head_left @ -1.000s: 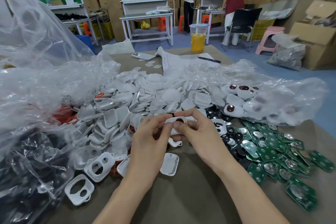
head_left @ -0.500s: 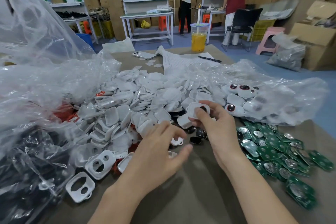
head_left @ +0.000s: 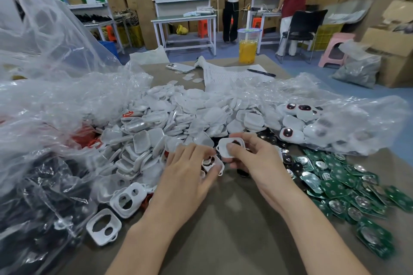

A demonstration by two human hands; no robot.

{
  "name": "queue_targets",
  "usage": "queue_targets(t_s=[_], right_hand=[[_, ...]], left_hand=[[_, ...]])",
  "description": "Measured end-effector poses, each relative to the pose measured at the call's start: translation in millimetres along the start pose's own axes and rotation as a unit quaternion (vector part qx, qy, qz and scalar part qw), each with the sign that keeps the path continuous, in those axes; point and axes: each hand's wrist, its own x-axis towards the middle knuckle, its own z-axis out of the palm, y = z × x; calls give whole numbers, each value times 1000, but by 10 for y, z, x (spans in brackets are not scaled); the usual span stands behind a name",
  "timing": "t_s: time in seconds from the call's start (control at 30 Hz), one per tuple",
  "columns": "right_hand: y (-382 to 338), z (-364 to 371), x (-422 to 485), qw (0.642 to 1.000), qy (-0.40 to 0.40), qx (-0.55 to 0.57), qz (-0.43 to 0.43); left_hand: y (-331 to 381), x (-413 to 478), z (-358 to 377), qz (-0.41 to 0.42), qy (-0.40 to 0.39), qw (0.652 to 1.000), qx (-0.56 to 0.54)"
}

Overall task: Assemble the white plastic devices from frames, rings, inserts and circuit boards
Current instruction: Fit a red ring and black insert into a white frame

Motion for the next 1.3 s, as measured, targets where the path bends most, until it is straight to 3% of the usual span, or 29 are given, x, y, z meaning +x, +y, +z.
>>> queue_targets(t_s=[0.17, 0.47, 0.83, 1.13, 1.3], right_hand=[[-3, 6, -8, 1000, -24, 11, 15], [-9, -9, -30, 997, -71, 16, 23], [-32, 10, -278, 994, -80, 50, 45], [23, 53, -559, 996, -64, -61, 16], [92, 36, -728, 967, 0, -252, -45]], left_hand=[[18, -15, -26, -5, 42, 996, -81], [-31, -3, 31, 71, 93, 992, -35], [51, -168, -3, 98, 87, 991, -1], [105, -504, -68, 87, 79, 993, -12], [153, -608, -107, 89, 71, 993, -8]])
